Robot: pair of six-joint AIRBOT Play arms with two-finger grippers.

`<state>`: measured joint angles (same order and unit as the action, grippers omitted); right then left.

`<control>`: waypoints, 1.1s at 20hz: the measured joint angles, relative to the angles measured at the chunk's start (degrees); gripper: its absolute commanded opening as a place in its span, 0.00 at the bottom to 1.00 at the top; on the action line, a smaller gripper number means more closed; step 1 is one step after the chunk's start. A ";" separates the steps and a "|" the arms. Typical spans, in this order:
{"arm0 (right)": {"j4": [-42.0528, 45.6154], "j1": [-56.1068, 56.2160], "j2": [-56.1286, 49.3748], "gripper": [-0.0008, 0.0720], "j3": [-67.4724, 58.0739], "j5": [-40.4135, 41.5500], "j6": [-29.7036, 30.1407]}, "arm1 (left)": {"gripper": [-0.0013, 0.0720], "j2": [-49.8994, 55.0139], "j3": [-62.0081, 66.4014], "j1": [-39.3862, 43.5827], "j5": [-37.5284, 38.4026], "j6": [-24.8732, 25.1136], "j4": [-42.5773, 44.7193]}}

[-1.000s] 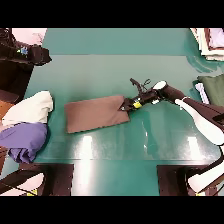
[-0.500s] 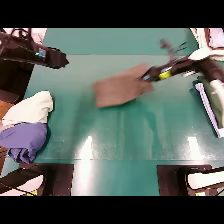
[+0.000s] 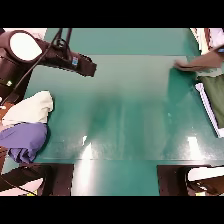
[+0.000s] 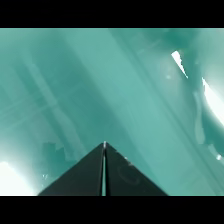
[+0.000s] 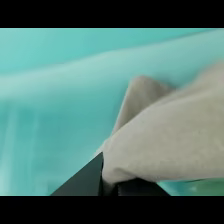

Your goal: Fold the shirts.

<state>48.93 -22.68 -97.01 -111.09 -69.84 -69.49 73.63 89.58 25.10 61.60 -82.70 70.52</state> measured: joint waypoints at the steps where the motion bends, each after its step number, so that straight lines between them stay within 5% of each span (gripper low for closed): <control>1: 0.02 -1.70 -1.92 0.04 -2.12 0.37 -0.02 | 0.06 0.11 -0.02 0.44 0.02 0.00 -0.17; 8: -0.07 -7.37 -6.49 0.04 -6.64 4.76 1.84 | 0.06 0.39 -0.02 1.57 0.04 -0.83 -1.01; 22: 0.20 -11.19 6.71 0.04 -3.93 0.61 10.75 | 0.06 0.39 -0.02 1.68 0.48 -0.96 -0.11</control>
<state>49.12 -33.87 -90.30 -115.02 -69.23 -58.74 74.02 89.56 26.79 62.08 -83.66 70.41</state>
